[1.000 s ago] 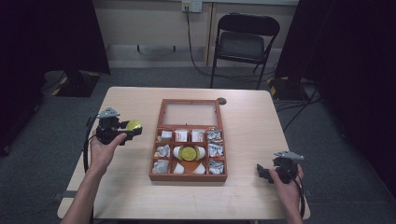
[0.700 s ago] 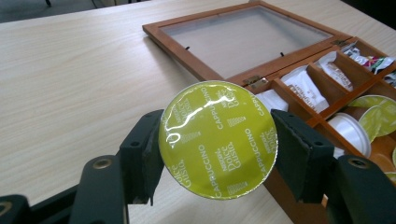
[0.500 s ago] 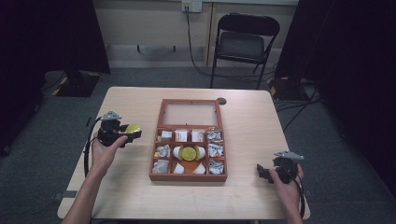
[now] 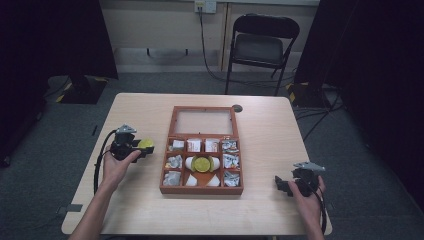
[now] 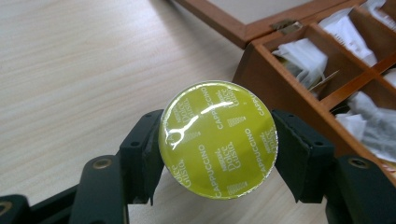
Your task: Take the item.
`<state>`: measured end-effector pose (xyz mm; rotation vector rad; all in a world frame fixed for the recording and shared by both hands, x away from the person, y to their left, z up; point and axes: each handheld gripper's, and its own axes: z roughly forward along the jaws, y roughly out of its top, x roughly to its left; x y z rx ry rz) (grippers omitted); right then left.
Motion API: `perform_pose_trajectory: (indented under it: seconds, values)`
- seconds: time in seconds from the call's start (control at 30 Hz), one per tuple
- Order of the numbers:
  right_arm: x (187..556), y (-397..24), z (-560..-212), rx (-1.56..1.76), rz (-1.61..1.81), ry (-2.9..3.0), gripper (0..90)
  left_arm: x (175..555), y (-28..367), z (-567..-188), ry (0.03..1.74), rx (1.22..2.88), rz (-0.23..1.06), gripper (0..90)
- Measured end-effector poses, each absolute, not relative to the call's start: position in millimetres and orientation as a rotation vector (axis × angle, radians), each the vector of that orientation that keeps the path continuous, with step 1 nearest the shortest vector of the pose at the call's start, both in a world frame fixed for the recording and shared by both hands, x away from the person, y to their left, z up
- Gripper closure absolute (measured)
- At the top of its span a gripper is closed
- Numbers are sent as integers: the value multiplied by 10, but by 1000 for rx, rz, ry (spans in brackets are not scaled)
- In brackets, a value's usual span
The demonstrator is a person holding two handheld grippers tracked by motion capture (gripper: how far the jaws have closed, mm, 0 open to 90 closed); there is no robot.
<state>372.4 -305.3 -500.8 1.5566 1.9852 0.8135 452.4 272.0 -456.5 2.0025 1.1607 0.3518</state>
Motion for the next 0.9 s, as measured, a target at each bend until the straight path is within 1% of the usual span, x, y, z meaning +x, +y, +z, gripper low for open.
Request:
perform_pose_trajectory:
  seconds: [0.13,0.3,0.33,0.47,0.63,0.83,0.9]
  values:
    - [3725,-3053,-5008,1557,813,1984,0,4528,2670,-4586,1140,2034,349,382]
    - [3724,-3053,-5008,1556,814,1985,0,4564,2614,-4717,1161,2096,334,382]
    - [3724,-3053,-5008,1557,813,1985,0,4567,2613,-4731,1158,2097,315,382]
    - [3724,-3053,-5008,1557,813,1985,0,4574,2601,-4756,1173,2107,310,381]
    - [3724,-3053,-5008,1557,813,1985,0,4571,2656,-4787,1177,2063,292,376]
    - [3724,-3053,-5008,1557,814,1985,0,4568,2681,-4786,1187,2027,286,256]
    - [3724,-3053,-5008,1556,814,1985,0,4564,2698,-4775,1176,2025,288,238]
